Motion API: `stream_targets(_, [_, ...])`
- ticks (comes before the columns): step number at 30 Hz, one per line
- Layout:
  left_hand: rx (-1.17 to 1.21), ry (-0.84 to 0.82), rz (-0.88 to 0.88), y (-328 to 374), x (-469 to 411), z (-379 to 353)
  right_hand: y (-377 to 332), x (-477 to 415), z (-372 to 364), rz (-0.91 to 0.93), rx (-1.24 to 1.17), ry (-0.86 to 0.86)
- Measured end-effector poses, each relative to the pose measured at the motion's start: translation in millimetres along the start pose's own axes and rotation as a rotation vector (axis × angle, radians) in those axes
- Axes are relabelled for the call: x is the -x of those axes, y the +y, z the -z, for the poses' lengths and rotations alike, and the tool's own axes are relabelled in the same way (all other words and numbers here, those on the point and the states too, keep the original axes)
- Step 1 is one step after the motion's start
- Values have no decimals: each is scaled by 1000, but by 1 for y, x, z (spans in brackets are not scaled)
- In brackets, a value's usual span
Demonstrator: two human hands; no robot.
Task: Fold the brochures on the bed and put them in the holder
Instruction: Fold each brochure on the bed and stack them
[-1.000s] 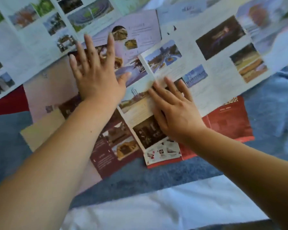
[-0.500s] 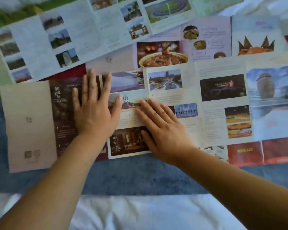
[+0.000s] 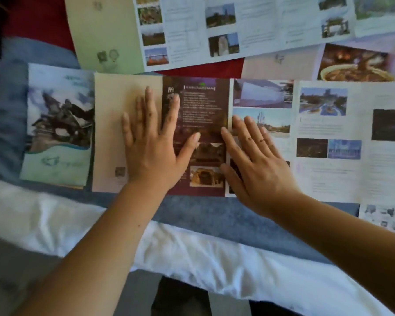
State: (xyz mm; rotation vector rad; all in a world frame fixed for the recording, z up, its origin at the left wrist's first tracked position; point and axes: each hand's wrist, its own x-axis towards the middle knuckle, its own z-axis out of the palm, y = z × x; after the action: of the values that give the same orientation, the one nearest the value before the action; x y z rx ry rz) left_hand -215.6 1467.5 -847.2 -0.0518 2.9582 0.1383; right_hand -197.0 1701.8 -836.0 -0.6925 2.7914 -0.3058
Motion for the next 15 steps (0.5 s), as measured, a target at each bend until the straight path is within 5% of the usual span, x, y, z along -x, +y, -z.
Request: stream_targets(15, [267, -40, 74, -23, 16, 5, -21, -38, -20, -100, 60, -12])
